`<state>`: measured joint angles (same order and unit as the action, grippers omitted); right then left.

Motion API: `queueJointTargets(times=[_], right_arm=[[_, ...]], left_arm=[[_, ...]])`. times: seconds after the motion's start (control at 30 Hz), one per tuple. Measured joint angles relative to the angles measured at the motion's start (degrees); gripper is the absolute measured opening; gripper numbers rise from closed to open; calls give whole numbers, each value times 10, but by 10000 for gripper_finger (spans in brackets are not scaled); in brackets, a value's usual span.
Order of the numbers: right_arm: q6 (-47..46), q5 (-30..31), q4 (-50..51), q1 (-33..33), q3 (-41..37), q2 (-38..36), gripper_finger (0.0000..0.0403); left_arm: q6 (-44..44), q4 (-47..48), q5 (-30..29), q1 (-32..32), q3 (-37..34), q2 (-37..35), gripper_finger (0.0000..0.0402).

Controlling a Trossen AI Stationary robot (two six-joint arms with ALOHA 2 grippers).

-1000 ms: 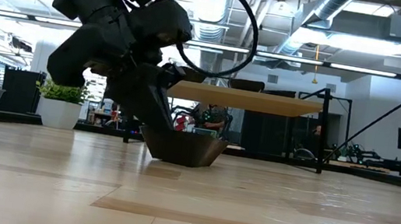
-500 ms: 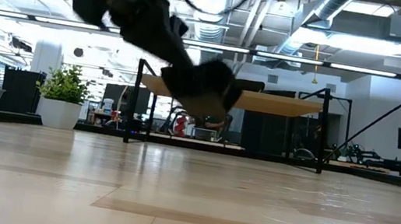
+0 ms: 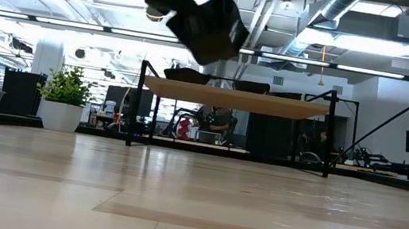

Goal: Pick & Place Mini shaped plates
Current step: Stack the black wave square shaped plate on top of the black wave square shaped plate on the shelf

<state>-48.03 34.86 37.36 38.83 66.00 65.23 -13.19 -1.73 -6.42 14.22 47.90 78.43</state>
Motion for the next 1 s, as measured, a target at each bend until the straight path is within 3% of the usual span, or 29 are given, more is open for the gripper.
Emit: queueJointTargets(times=[0.17,0.37,0.5,0.8,0.93,1.0], right_arm=[[14,19,0,-5,0,0,88],[15,109,0,-28,0,0,88],[30,137,2,-60,0,0,88],[177,152,4,-183,0,0,88],[221,157,3,-253,0,0,88],[252,129,-3,-290,0,0,88]], left_arm=[[-1,11,0,-4,0,-38,7],[-28,34,-7,-26,0,-84,7],[-64,34,-25,-57,0,-117,8],[-206,33,-49,-192,0,-166,8],[-267,33,-26,-259,0,-168,7],[-284,33,0,-291,0,-168,8]])
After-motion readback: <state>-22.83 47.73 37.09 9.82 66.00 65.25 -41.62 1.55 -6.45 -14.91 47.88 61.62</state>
